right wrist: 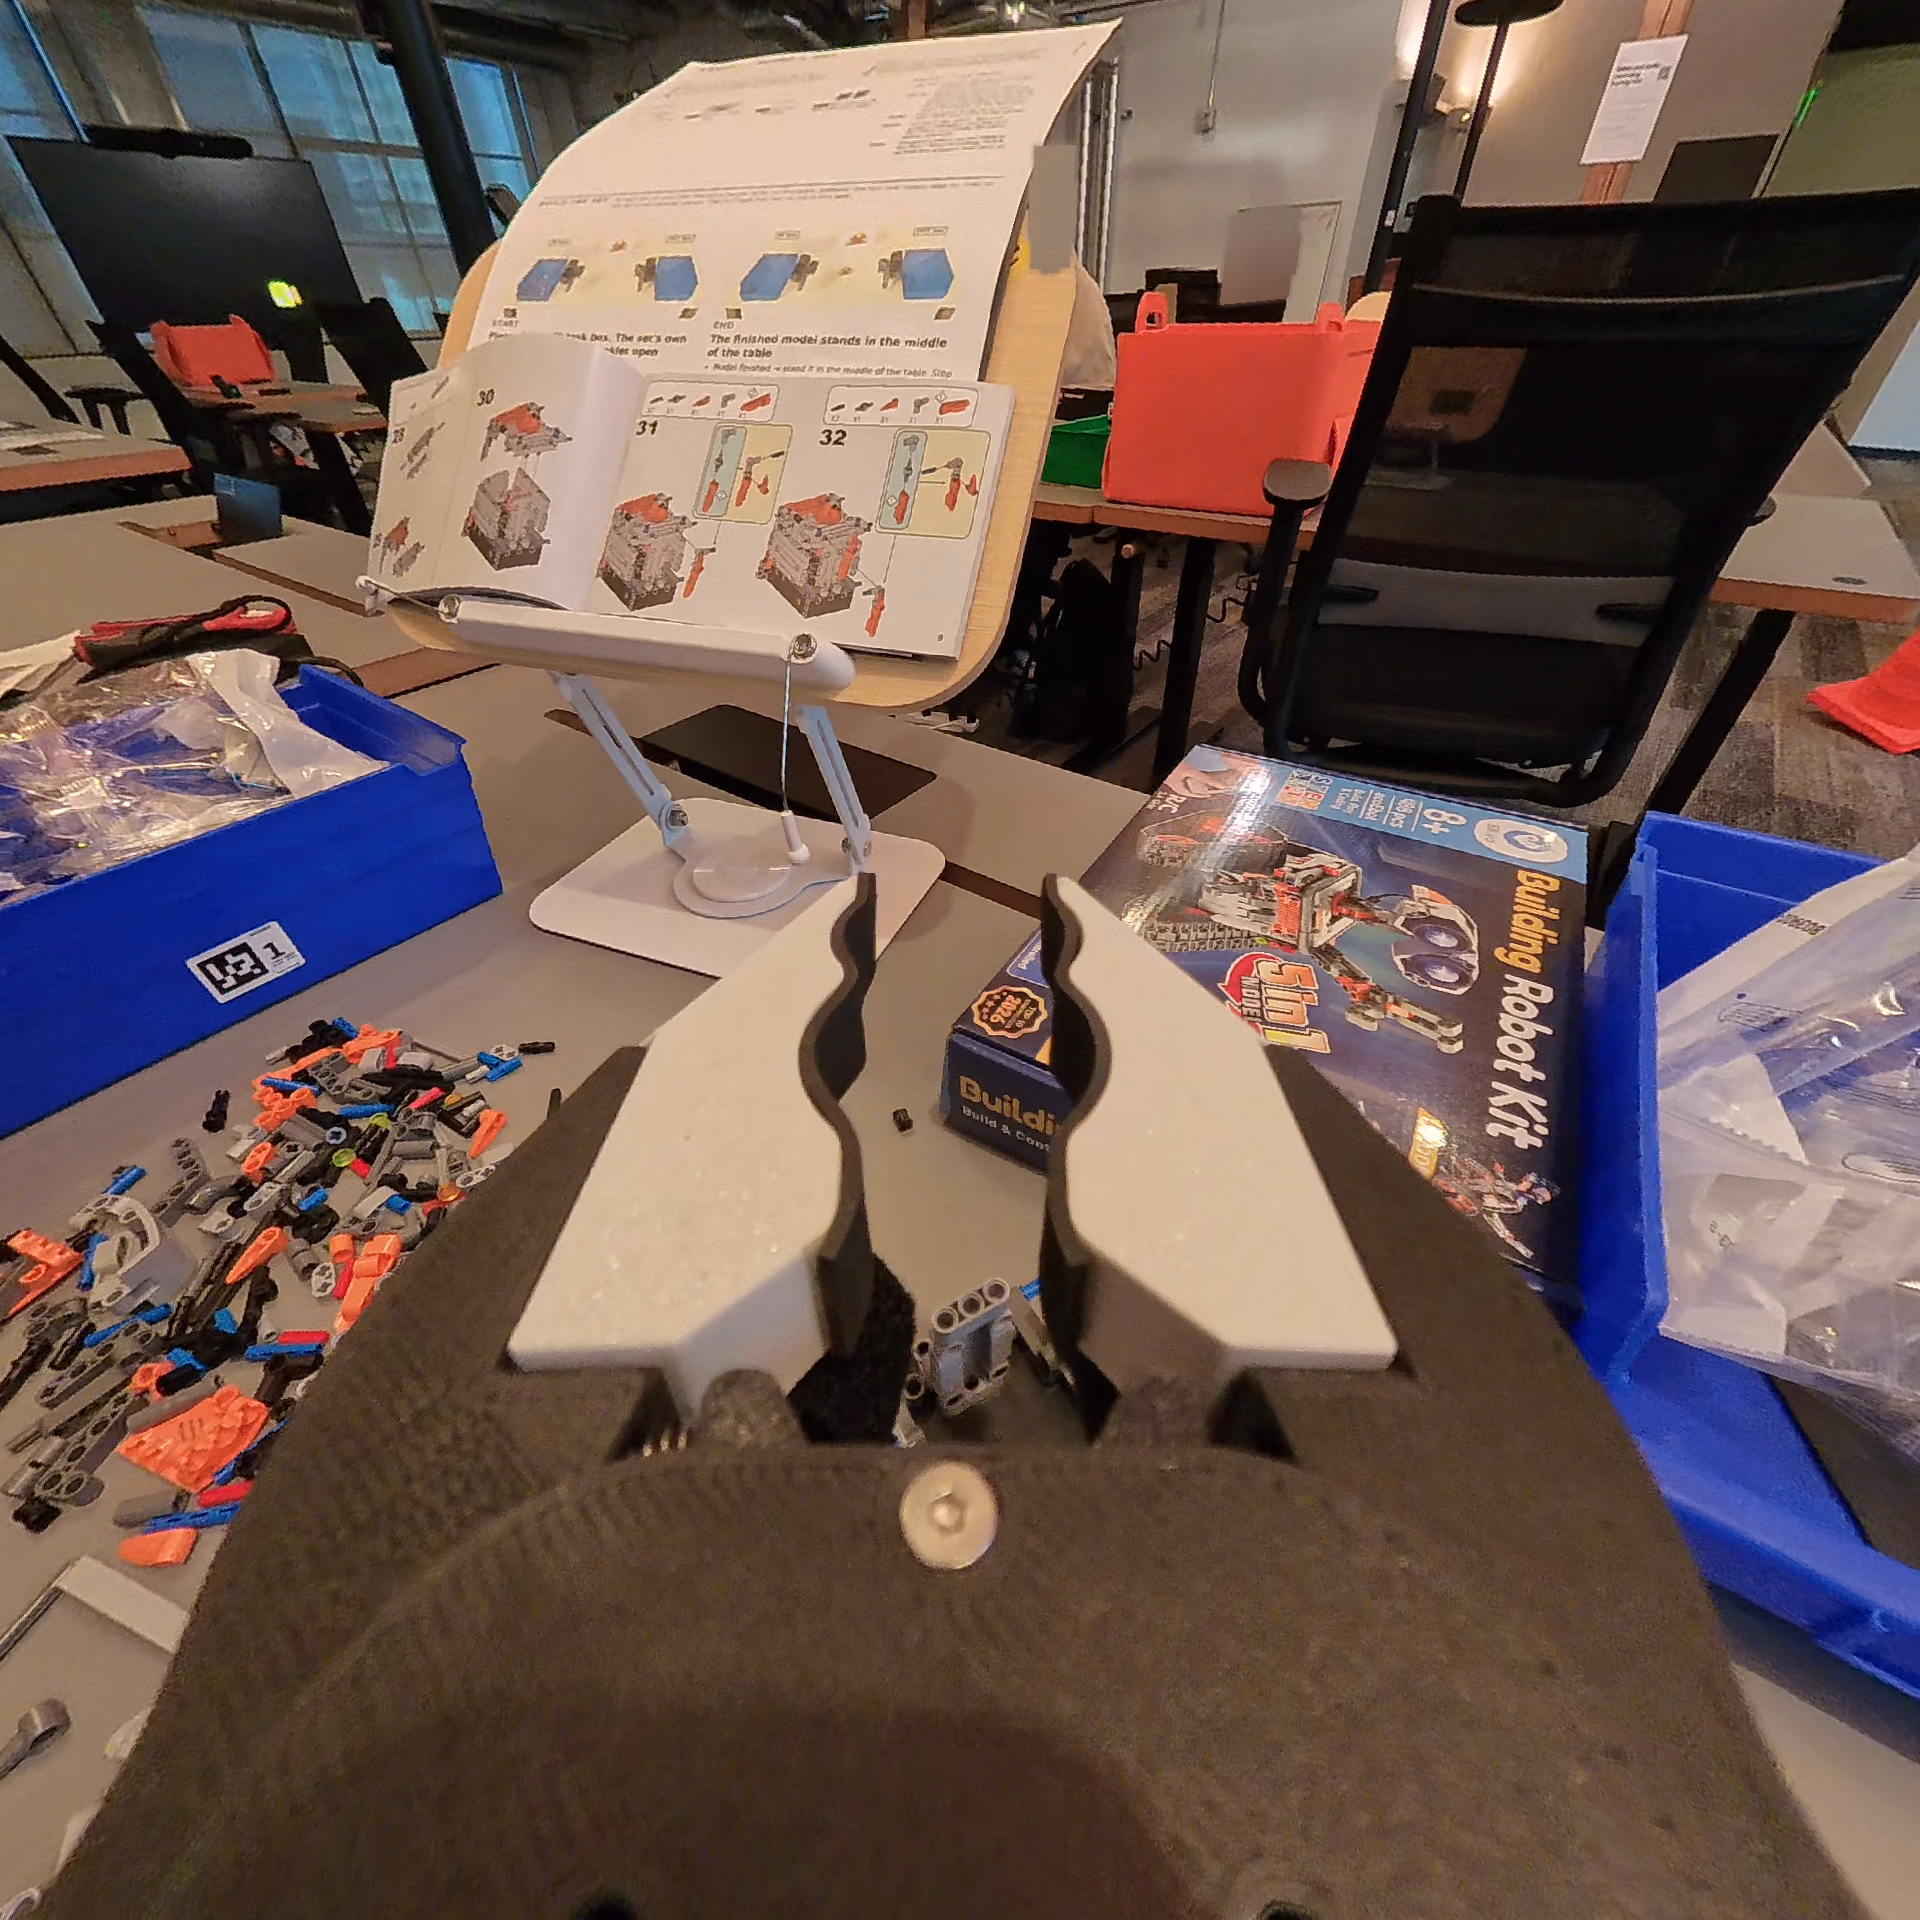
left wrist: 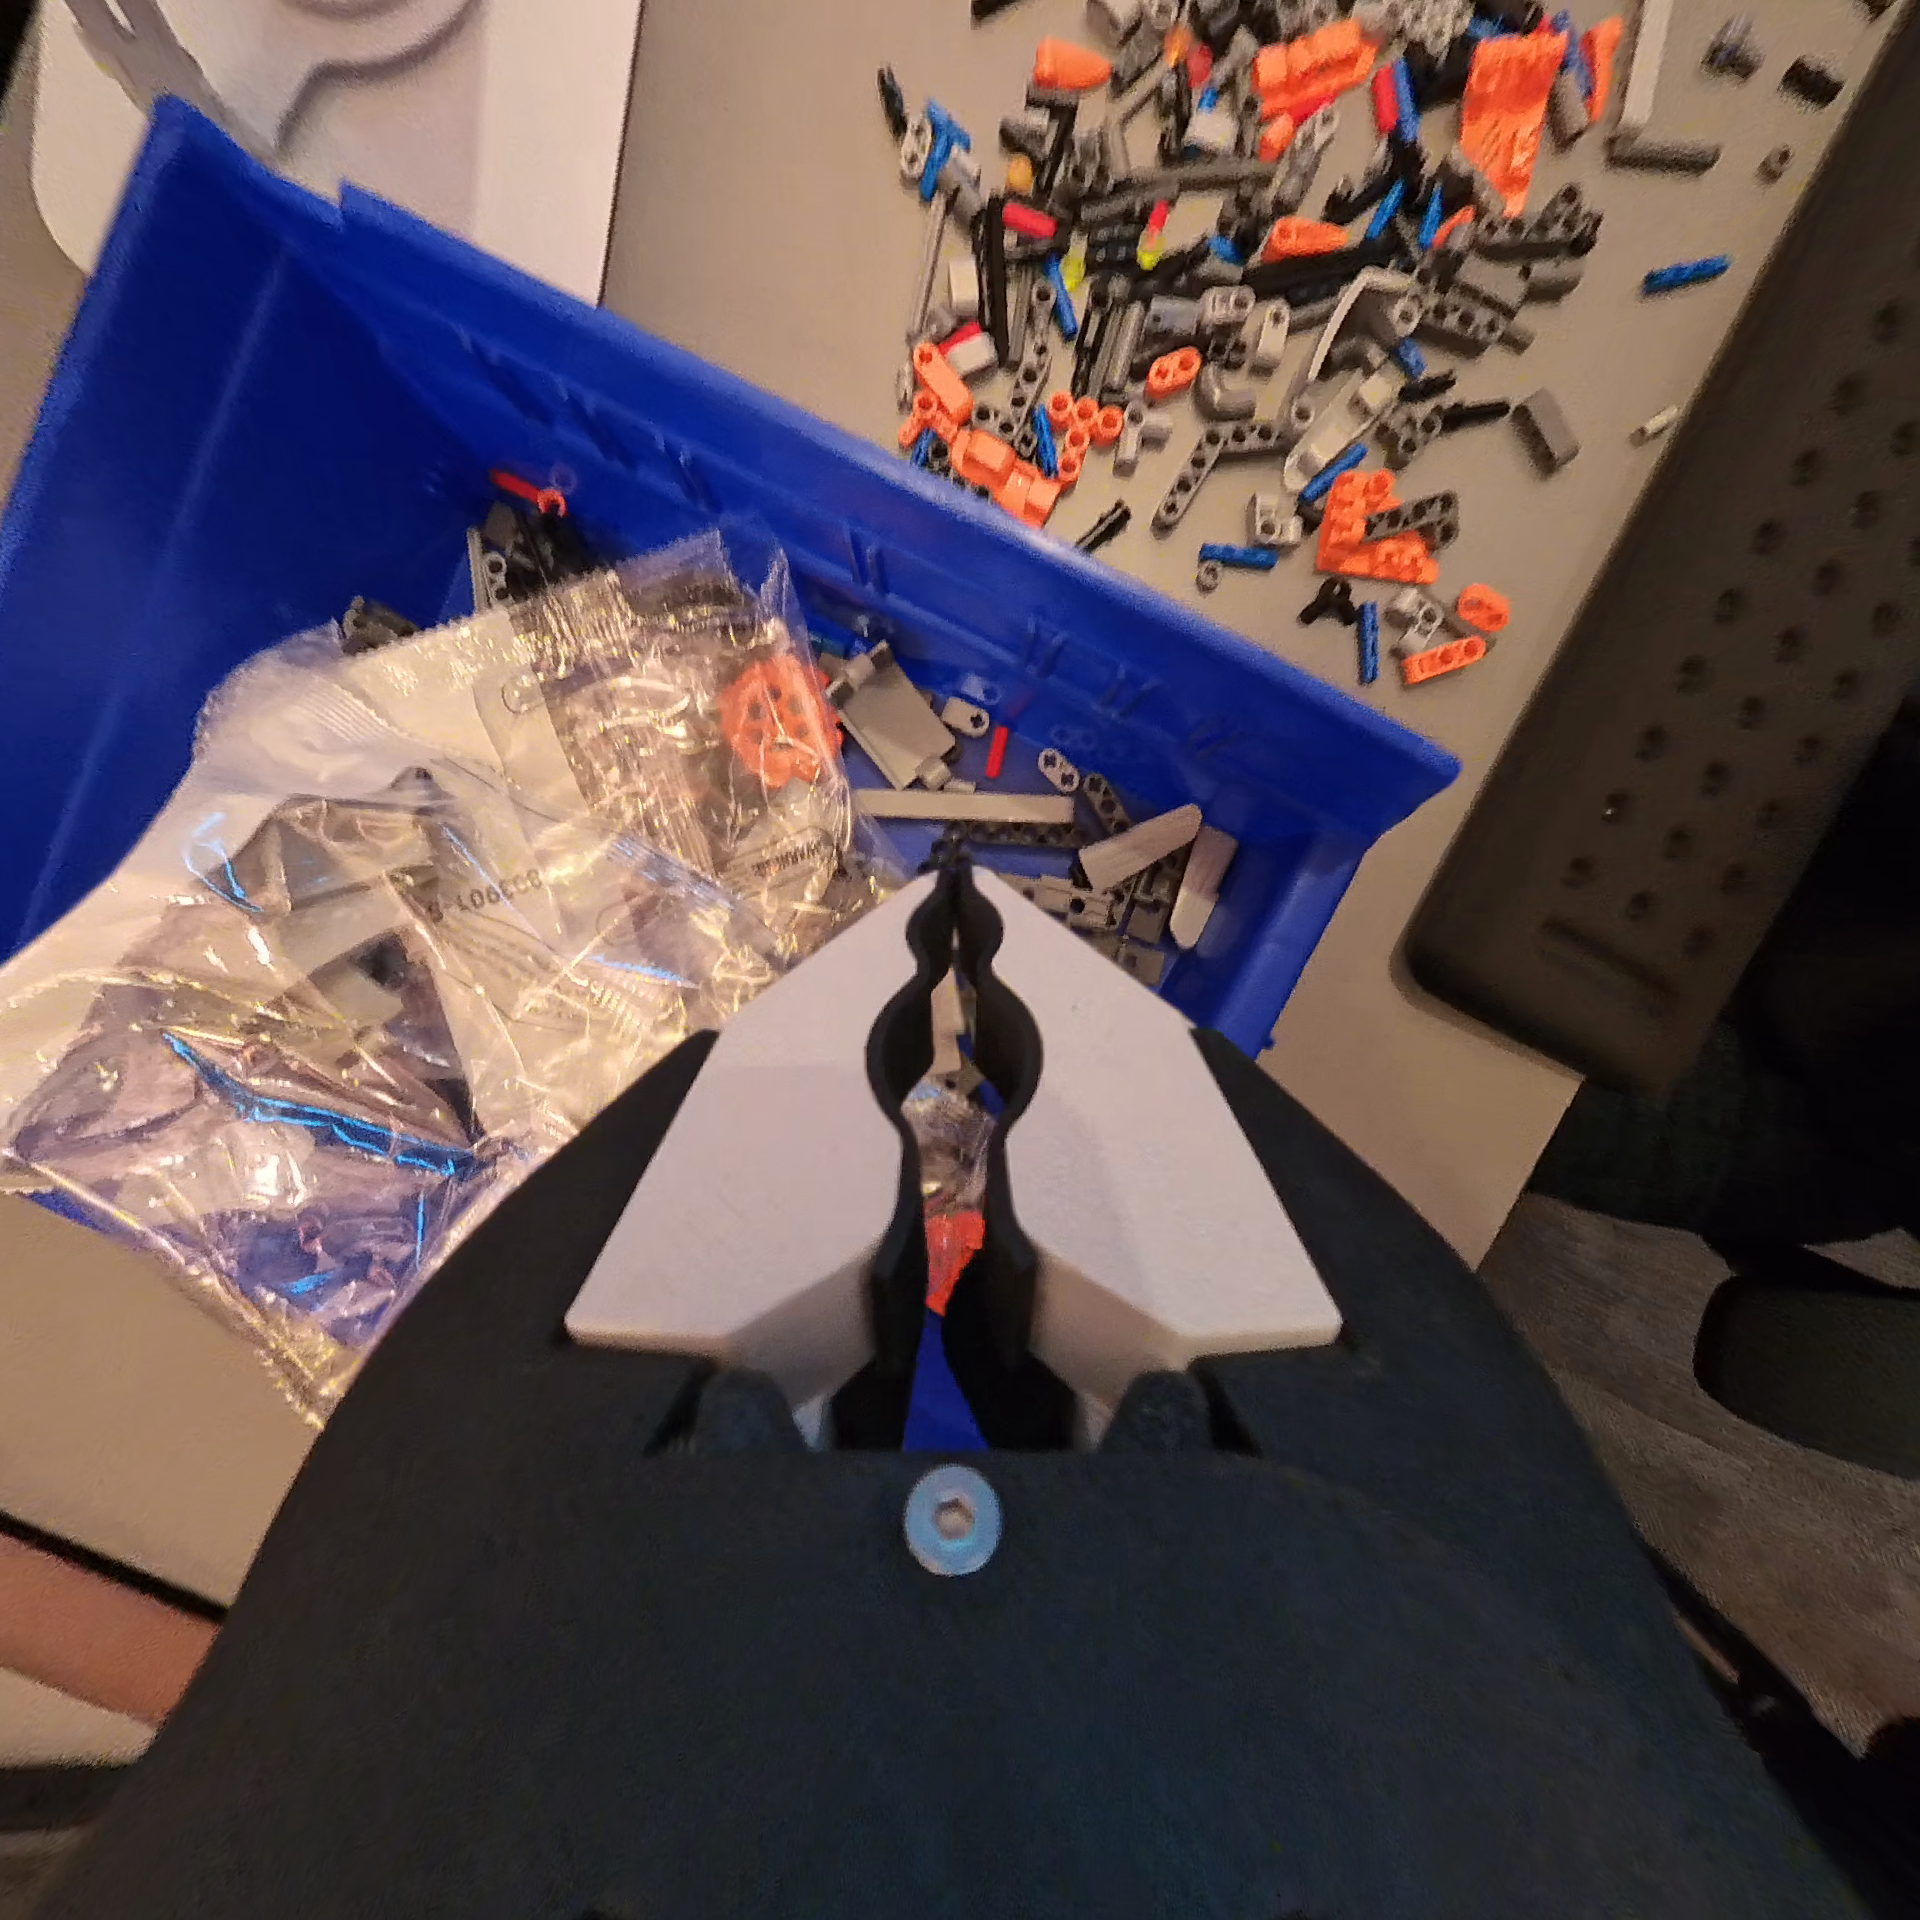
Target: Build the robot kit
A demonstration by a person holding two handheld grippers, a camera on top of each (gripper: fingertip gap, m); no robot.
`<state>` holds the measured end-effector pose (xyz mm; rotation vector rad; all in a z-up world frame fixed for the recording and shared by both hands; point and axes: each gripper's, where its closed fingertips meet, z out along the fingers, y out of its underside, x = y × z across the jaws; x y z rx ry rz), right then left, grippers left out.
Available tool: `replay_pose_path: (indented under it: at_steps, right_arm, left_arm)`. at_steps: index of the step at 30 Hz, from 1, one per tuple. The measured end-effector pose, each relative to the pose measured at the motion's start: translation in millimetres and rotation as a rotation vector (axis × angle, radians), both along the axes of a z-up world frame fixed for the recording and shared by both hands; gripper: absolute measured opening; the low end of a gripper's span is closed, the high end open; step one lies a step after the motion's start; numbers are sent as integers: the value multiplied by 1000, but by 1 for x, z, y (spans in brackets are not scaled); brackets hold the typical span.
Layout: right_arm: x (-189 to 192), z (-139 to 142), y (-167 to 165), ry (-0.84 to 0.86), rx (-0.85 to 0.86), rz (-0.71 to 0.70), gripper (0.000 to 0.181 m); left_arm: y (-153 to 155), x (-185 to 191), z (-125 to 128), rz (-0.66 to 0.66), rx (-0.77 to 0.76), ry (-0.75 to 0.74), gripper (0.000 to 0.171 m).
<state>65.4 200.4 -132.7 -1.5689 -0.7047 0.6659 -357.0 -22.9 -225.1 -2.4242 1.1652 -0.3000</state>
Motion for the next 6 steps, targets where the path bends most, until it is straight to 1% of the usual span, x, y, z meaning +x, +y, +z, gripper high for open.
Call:
replay_pose_path:
  at_steps: [6]
  right_arm:
    - [-7,-3,-2,-13,-4,18,30]
  left_arm:
    - [5,11,16,2,46,-72,0]
